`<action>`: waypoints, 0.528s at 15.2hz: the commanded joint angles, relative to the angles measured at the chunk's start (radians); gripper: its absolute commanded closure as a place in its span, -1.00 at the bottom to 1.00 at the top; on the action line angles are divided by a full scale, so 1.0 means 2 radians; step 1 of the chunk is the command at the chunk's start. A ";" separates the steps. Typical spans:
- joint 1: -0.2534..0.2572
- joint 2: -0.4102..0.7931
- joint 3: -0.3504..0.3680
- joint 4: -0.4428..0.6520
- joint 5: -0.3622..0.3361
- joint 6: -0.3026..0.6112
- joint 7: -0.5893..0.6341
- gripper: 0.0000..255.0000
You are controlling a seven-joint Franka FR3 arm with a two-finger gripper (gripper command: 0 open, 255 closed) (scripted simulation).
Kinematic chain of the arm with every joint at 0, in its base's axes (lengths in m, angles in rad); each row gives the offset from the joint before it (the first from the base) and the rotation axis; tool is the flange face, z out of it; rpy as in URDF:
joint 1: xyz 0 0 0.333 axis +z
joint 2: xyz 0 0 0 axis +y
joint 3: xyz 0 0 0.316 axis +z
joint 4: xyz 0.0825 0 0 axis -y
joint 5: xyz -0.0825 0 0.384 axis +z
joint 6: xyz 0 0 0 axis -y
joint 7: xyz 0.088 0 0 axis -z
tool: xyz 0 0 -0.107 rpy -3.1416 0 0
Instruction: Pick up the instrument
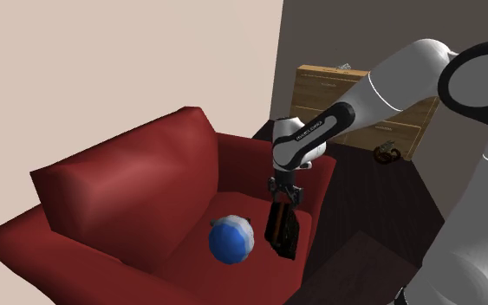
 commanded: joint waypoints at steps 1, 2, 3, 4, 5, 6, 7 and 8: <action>0.000 -0.011 0.001 0.005 0.003 -0.014 -0.001 1.00; 0.000 -0.016 0.001 0.006 0.004 -0.021 -0.002 1.00; 0.000 -0.021 0.001 0.008 0.005 -0.028 -0.003 1.00; -0.001 -0.026 0.001 0.009 0.006 -0.034 -0.004 1.00; -0.001 -0.031 0.001 0.011 0.008 -0.041 -0.005 1.00; -0.001 -0.036 0.001 0.013 0.009 -0.047 -0.005 1.00; -0.001 -0.037 0.001 0.013 0.009 -0.049 -0.006 1.00; -0.001 -0.037 0.001 0.013 0.009 -0.049 -0.006 1.00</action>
